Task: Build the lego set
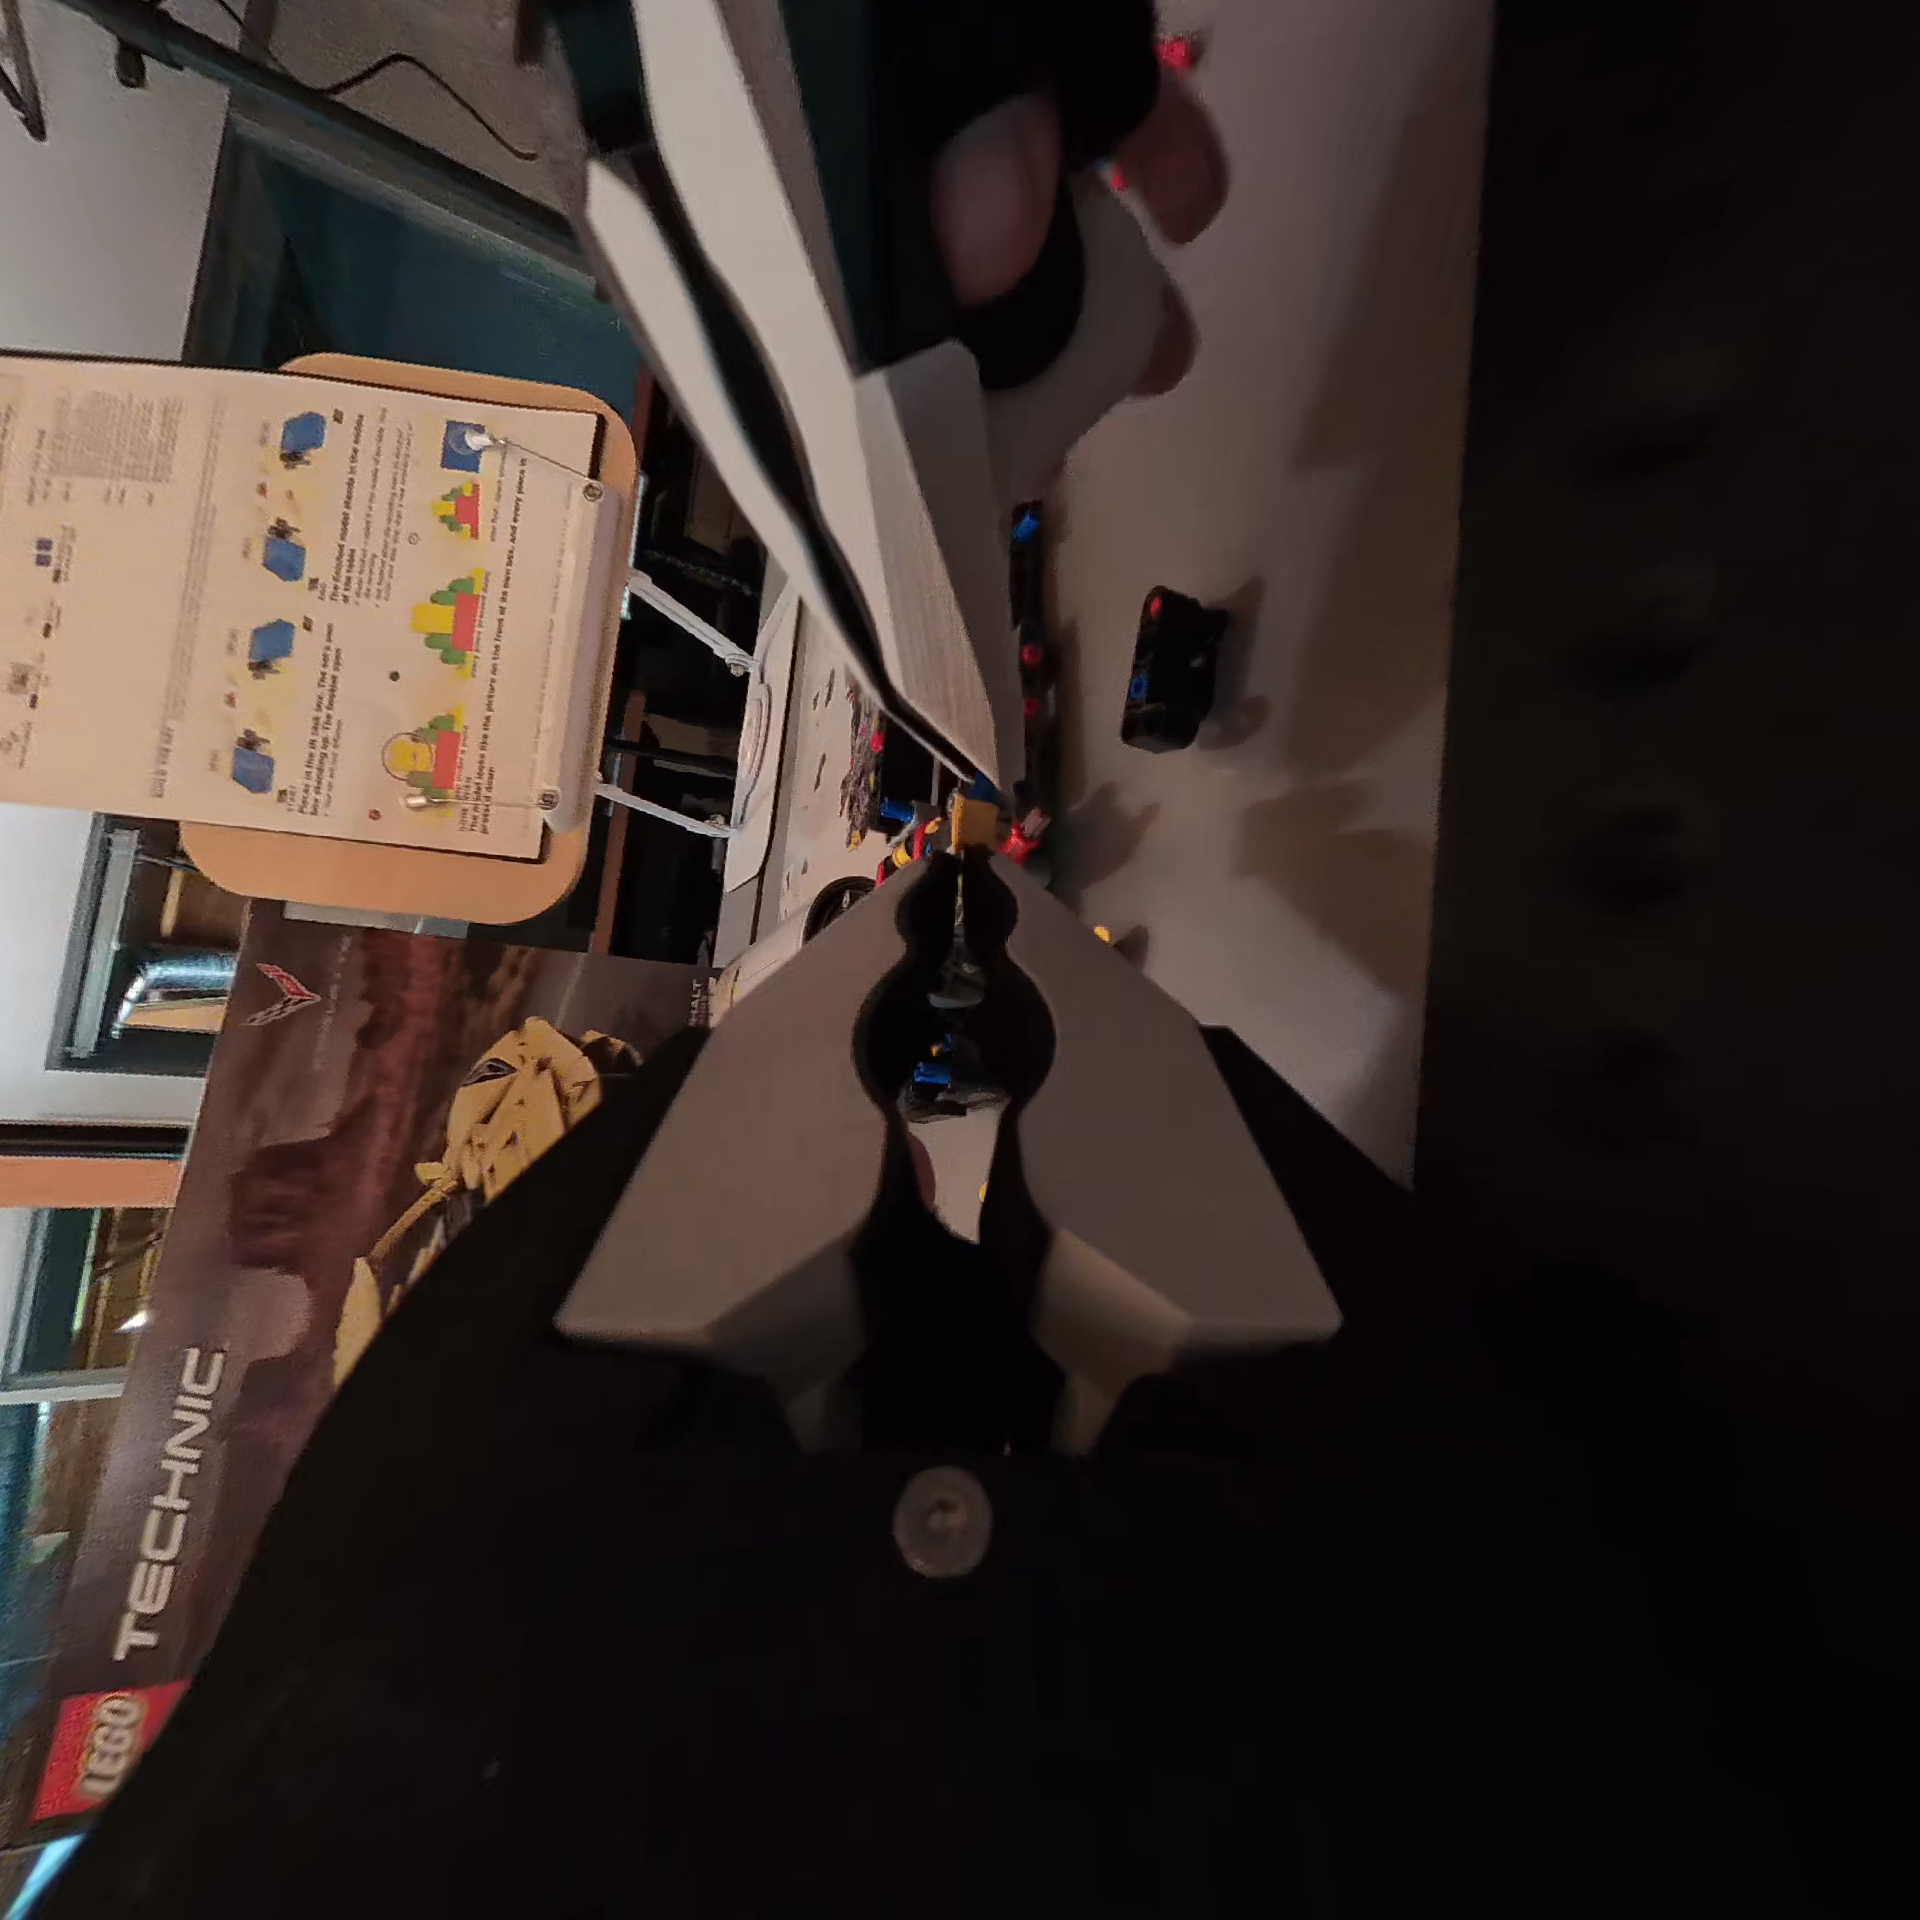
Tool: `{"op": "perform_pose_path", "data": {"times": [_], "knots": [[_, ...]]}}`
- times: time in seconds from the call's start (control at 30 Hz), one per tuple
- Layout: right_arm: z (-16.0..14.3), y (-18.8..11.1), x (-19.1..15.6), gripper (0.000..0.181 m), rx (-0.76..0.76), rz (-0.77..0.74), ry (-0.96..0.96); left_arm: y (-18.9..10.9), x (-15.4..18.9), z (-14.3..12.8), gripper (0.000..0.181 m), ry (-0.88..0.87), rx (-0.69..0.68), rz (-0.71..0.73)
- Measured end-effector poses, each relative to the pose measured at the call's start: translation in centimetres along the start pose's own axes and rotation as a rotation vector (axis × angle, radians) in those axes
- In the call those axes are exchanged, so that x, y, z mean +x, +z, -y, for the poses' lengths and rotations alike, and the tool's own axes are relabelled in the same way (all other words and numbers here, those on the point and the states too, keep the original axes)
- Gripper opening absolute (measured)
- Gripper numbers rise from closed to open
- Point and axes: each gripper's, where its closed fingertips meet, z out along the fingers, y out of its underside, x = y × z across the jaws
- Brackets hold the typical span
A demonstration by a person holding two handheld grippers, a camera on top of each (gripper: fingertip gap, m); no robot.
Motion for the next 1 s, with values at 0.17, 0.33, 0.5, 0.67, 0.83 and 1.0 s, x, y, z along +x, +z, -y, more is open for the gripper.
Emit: {"op": "perform_pose_path", "data": {"times": [0.17,0.33,0.5,0.67,0.83,1.0], "knots": [[0.2,-0.1,-0.1,0.004,0.057,0.047,0.075,-0.1,0.0,0.2,0.000,-0.033,0.020,-0.015],[0.0,-0.2,0.2,0.011,0.070,0.026,0.061,-0.1,-0.1,0.1,0.000,-0.045,0.022,-0.016],[0.2,-0.6,0.1,0.019,0.176,0.106,0.148,-0.6,-1.4,0.3,0.000,-0.164,0.067,0.000],[2.5,-1.9,-0.4,0.020,0.405,0.355,0.454,-1.2,-2.7,0.5,0.000,-0.319,0.128,-0.004],[3.8,-2.8,0.8,0.022,0.485,0.370,0.554,-1.4,-3.4,0.3,0.000,-0.394,0.147,-0.002],[4.4,-2.4,0.4,0.017,0.500,0.371,0.548,-1.4,-3.4,0.3,0.000,-0.428,0.153,-0.015]]}}
